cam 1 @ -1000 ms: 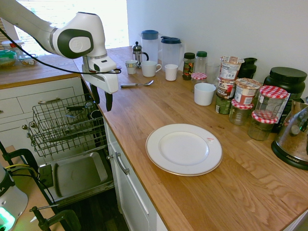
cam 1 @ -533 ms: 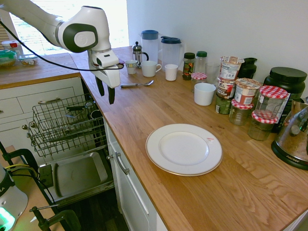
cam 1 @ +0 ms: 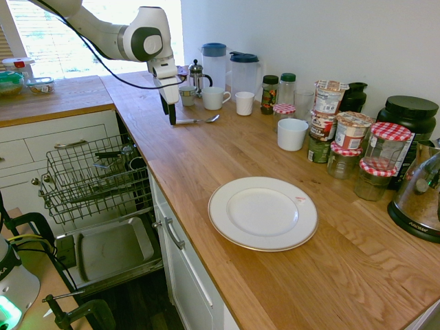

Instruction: Put the spoon in the dishwasher

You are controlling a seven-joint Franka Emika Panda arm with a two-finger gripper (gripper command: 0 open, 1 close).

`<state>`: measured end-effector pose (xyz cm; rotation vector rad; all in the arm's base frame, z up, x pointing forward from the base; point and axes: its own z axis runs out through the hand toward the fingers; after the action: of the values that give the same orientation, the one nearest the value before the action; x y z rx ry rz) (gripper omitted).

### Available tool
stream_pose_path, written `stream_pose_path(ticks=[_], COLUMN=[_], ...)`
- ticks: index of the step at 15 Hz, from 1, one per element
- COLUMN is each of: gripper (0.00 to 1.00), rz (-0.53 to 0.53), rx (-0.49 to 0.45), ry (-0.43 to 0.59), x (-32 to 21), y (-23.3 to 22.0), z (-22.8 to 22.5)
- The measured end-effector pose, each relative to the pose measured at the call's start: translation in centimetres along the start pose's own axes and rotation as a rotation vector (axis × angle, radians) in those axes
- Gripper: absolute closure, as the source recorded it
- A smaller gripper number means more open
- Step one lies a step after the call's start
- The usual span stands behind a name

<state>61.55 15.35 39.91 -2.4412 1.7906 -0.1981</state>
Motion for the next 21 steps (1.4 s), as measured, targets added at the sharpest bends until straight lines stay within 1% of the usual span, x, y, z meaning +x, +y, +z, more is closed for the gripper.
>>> stream_pose_path(ticks=[4, 8, 12, 16, 17, 21], gripper=[0.0, 0.0, 0.0, 0.0, 1.0, 1.0], rz=[0.109, 0.198, 0.256, 0.277, 0.28, 0.283], rx=[0.048, 0.022, -0.003, -0.017, -0.02, -0.025], ry=[0.05, 0.086, 0.096, 0.088, 0.086, 0.083], x=[-0.3, 0.2, 1.1, 1.9, 2.0, 2.0], y=[-6.4, -10.4, -12.5, -12.5, -12.5, -12.4], z=[1.2, 4.0, 6.3, 7.3, 7.5, 8.0])
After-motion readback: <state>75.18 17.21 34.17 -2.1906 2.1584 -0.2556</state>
